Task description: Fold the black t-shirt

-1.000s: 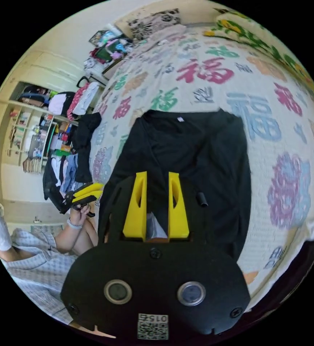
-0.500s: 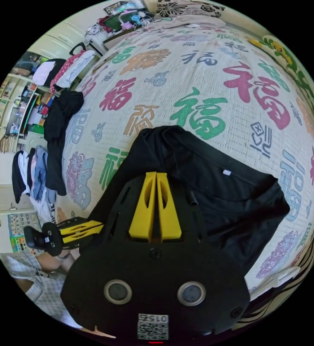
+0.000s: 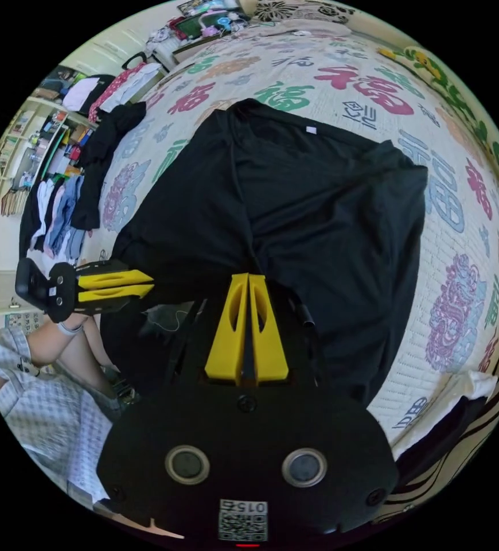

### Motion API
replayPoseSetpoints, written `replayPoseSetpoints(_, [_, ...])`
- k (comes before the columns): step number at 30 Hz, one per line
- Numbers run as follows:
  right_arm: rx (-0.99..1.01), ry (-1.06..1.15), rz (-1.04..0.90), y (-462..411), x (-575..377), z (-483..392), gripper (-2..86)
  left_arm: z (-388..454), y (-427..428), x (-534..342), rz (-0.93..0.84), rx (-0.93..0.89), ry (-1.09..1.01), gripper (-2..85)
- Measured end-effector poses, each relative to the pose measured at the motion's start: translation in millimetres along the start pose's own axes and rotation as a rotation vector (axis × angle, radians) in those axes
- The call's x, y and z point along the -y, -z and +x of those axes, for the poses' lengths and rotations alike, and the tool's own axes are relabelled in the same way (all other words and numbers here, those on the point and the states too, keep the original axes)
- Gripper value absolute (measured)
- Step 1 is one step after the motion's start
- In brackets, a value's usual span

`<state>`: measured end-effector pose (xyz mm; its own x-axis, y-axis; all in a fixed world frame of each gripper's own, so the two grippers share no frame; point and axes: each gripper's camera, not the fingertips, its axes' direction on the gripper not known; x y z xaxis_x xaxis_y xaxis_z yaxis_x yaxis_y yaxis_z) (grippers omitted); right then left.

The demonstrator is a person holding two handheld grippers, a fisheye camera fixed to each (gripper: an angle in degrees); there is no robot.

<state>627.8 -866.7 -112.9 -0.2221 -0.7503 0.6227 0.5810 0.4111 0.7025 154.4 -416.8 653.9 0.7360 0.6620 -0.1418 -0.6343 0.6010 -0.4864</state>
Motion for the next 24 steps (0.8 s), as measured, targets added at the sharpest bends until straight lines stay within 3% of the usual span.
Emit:
replayPoseSetpoints(5, [0.003,0.016,-0.002,20,-20,24,-0.3,-10,12,15,-0.041,0.005,-0.001,4.0])
replayPoseSetpoints(10, [-0.042,-0.056,0.181,73,-37,91,8.6,-74,67,58,0.234,0.051,0.085,6.5])
replayPoseSetpoints(16, [0.079,-0.252,0.275,81,-19,163,12.9,-158,32,159,0.146,0.006,0.186,8.7])
replayPoseSetpoints(18, [0.098,-0.304,0.235,72,-13,179,12.8,-172,9,179,0.080,-0.021,0.209,8.3])
replayPoseSetpoints(21, [0.104,-0.310,0.100,53,-10,195,3.4,-186,-28,195,-0.061,-0.031,0.228,4.5])
replayPoseSetpoints(24, [0.070,-0.298,0.118,56,-21,209,0.3,-197,-32,197,-0.045,-0.063,0.236,2.1])
